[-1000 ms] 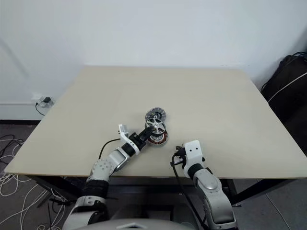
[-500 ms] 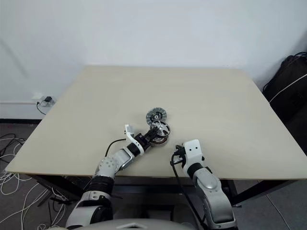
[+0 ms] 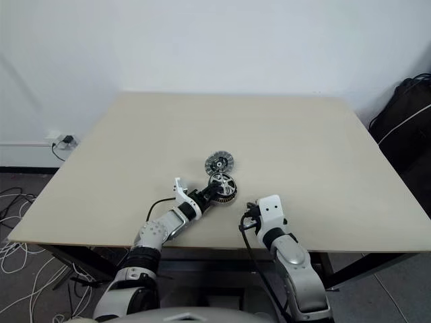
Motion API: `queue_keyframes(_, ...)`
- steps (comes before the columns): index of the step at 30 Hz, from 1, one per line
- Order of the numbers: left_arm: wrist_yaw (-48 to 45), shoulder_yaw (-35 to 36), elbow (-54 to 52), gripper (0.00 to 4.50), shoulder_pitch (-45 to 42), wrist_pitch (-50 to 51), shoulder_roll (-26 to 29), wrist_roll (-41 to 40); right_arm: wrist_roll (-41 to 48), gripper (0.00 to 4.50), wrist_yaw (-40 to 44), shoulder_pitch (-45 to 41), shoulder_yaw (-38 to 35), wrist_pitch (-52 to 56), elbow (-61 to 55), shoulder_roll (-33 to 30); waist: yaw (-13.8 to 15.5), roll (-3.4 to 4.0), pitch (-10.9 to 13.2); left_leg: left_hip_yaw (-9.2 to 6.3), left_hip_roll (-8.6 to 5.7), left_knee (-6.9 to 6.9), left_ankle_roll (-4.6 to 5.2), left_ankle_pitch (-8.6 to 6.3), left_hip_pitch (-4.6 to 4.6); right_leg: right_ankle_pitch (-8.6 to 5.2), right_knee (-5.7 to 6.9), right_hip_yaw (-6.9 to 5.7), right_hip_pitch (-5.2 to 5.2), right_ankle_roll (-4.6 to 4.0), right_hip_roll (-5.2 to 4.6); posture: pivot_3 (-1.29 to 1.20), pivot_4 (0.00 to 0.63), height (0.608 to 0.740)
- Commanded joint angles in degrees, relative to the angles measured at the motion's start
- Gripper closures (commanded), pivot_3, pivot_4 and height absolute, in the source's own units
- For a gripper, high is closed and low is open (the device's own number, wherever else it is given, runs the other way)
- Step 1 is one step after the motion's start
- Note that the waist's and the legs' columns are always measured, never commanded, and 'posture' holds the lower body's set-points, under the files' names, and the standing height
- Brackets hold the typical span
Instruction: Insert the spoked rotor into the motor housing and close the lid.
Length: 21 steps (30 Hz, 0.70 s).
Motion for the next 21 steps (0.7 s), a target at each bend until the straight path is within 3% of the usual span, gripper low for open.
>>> queue_keyframes(1,1.2,0.5,-1.8,1.43,1.3,0.0,-4.0,0.1,0.1,4.50,-0.4,-1.2,-0.1,-1.3,-1.7,0.3,0.0,0.02,-0.1,0.00,0.00,0.01,0.00,0.00,0.02,0.00,0.00,0.00,0.03,0.00,0.00,0.00,0.000,0.740)
queue_keyframes(5,2.3,0.1,-5.2,0.10,3.7,1.5,-3.7,-0.2,0.1,4.50,-0.4,-1.0,0.1,-1.5,-1.6,0.4,-0.1,0.04,-0.1,0.00,0.01,0.10,-0.02,0.01,0.15,-0.01,0.03,0.01,0.17,-0.02,0.00,0.00,0.000,0.740)
queue_keyframes(6,2.7,-0.3,-6.8,0.01,4.8,2.0,-3.4,0.0,0.1,4.50,-0.5,-1.0,0.1,-1.5,-1.6,0.5,-0.2,0.04,-0.1,0.00,0.01,0.14,-0.02,0.02,0.15,-0.03,0.04,0.01,0.18,-0.06,0.00,0.00,0.000,0.740)
queue_keyframes(15,5.2,-7.4,-20.5,0.01,12.6,0.9,-0.4,6.4,0.3,4.50,-0.5,-0.9,0.3,-1.9,-1.1,0.7,-0.5,0.06,-0.1,0.02,0.01,0.07,0.04,-0.06,0.07,0.03,0.00,0.15,0.08,0.02,-0.01,0.00,0.000,0.740)
queue_keyframes(21,4.4,-11.6,-24.5,0.01,14.7,-6.1,2.3,13.0,0.4,4.50,-0.3,-1.6,0.7,-1.9,-0.6,0.7,0.2,0.07,-0.1,-0.02,0.00,0.09,0.02,-0.07,-0.02,-0.04,0.00,0.07,0.03,-0.10,-0.05,0.00,0.000,0.740)
